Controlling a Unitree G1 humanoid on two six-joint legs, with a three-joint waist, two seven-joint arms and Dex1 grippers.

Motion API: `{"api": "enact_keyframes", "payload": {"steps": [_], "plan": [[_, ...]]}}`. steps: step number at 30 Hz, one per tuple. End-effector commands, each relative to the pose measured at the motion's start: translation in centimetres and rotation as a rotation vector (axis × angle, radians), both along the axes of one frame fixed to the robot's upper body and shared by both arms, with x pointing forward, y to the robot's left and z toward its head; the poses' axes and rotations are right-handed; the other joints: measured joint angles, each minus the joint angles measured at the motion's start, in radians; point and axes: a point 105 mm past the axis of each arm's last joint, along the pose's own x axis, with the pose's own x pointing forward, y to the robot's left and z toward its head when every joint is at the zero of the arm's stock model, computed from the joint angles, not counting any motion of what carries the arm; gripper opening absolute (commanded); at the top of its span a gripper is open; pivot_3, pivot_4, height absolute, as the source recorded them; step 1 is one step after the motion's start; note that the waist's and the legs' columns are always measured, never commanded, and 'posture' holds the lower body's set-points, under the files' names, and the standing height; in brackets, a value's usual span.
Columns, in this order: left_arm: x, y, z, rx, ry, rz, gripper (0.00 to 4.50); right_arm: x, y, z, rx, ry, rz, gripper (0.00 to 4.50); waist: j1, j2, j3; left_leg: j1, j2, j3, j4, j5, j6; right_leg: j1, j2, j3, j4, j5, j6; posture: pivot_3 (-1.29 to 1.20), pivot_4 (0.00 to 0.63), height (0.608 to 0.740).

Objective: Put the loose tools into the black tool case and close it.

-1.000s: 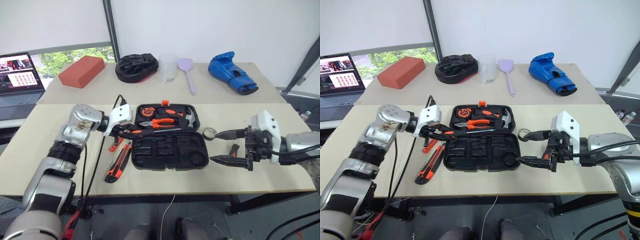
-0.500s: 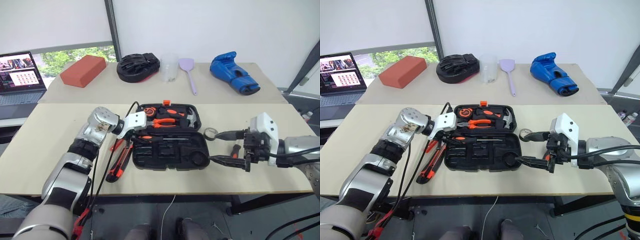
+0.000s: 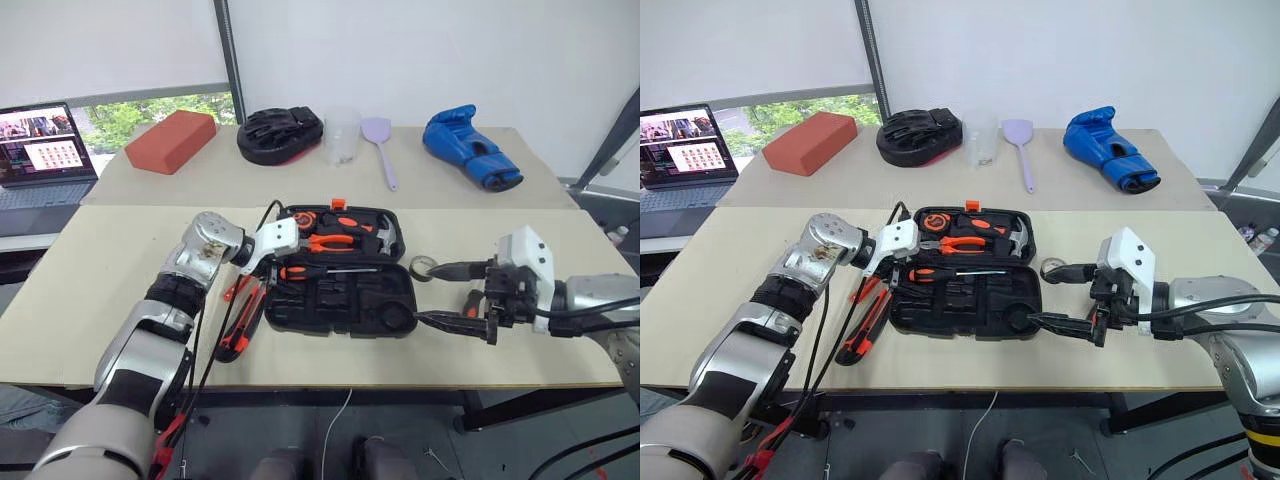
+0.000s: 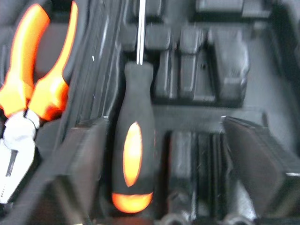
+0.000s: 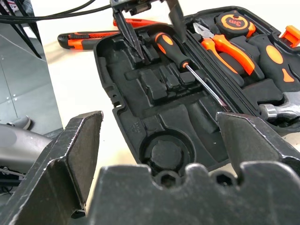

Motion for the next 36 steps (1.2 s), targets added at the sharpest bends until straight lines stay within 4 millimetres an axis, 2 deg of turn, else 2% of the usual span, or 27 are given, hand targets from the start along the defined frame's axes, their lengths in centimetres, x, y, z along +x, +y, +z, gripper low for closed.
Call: {"api": "enact_keyframes", "payload": {"steps": [1, 7, 10, 11, 13, 16, 23, 26, 30, 32, 35, 36], "plan": [[0.4, -0.7, 2.8, -0.073, -0.059, -0.004, 3.74, -0.2, 0.3, 1.3, 0.013, -0.068, 0.014, 4.5, 0.0, 0.0, 0.0, 0.0, 0.0, 0.0, 0.001, 0.0, 0.0, 0.0, 0.0, 0.0, 0.001, 0.0, 0.0, 0.0, 0.15, 0.74], [0.7, -1.2, 3.2, -0.104, -0.07, 0.007, 1.5, 0.1, 0.0, 0.9, 0.011, -0.062, 0.003, 4.5, 0.001, 0.0, 0.0, 0.0, 0.0, 0.0, 0.001, 0.0, 0.0, 0.0, 0.0, 0.0, 0.002, 0.0, 0.0, 0.0, 0.15, 0.74], [0.8, -1.6, 2.6, -0.101, -0.072, 0.009, 0.29, 0.4, -0.2, 1.0, 0.015, -0.058, -0.001, 4.5, 0.003, 0.0, 0.0, 0.0, 0.0, 0.0, 0.002, 0.0, 0.0, 0.0, 0.0, 0.0, 0.002, 0.0, 0.0, 0.0, 0.15, 0.74], [0.8, -1.7, 2.4, -0.098, -0.071, 0.006, 0.03, 0.5, -0.2, 1.0, 0.012, -0.059, -0.004, 4.5, 0.003, 0.0, 0.0, 0.0, 0.0, 0.0, 0.002, 0.0, 0.0, 0.0, 0.0, 0.0, 0.002, 0.0, 0.0, 0.0, 0.15, 0.74], [0.7, -2.0, 2.0, -0.095, -0.065, -0.001, 0.03, 0.7, -0.3, 1.0, 0.005, -0.064, -0.009, 4.5, 0.002, 0.0, 0.0, 0.0, 0.0, 0.0, 0.002, 0.0, 0.0, 0.0, 0.0, 0.0, 0.002, 0.0, 0.0, 0.0, 0.15, 0.74], [1.2, -2.1, 0.4, -0.032, -0.072, 0.038, 0.03, 0.8, -0.4, 1.4, 0.012, -0.069, -0.016, 4.5, 0.003, 0.0, 0.0, 0.0, 0.0, 0.0, 0.002, 0.0, 0.0, -0.001, 0.0, 0.0, 0.002, 0.0, 0.0, 0.0, 0.15, 0.74], [1.0, -1.7, -3.4, 0.136, -0.095, -0.004, 0.03, 0.4, -0.7, 1.0, 0.023, -0.062, -0.045, 4.5, 0.011, 0.0, 0.0, -0.001, 0.0, 0.0, 0.002, 0.0, 0.0, -0.001, 0.0, 0.0, 0.002, 0.0, 0.0, 0.0, 0.15, 0.74], [1.6, -1.8, -3.9, 0.157, -0.131, 0.032, 0.03, 0.2, -0.7, 0.9, 0.028, -0.062, -0.056, 4.5, 0.015, -0.001, -0.001, 0.001, 0.0, 0.0, 0.002, 0.0, 0.0, 0.001, 0.0, 0.001, 0.002, 0.0, 0.0, 0.0, 0.15, 0.74], [1.6, -2.0, -1.8, 0.03, -0.104, 0.036, 0.03, -0.1, -1.3, 0.7, 0.041, -0.062, -0.117, 4.5, 0.018, -0.001, -0.002, 0.003, 0.0, 0.0, 0.002, -0.001, 0.002, 0.003, -0.001, 0.001, 0.002, 0.001, 0.001, 0.0, 0.15, 0.74], [1.0, -1.8, 0.7, -0.119, -0.052, 0.029, 0.03, -0.1, -2.1, 0.6, 0.048, -0.068, -0.181, 4.5, 0.015, -0.001, -0.002, 0.002, 0.0, 0.0, 0.002, -0.001, 0.002, 0.003, -0.001, 0.001, 0.002, 0.001, 0.001, 0.0, 0.15, 0.74], [-0.7, -0.5, 4.6, -0.35, -0.001, 0.014, 0.68, 0.0, -3.9, 0.1, 0.093, -0.047, -0.343, 4.5, 0.007, -0.001, -0.002, -0.001, 0.0, 0.0, 0.003, -0.001, 0.002, -0.002, 0.001, 0.001, 0.004, 0.001, 0.001, 0.0, 0.15, 0.74], [-1.3, 0.1, 5.6, -0.406, 0.006, 0.016, 1.13, 0.0, -4.5, -0.2, 0.105, -0.036, -0.402, 4.5, 0.003, -0.001, -0.002, -0.004, 0.001, 0.0, 0.004, -0.001, 0.002, -0.005, 0.001, 0.002, 0.006, 0.001, 0.0, 0.0, 0.15, 0.74]]}}
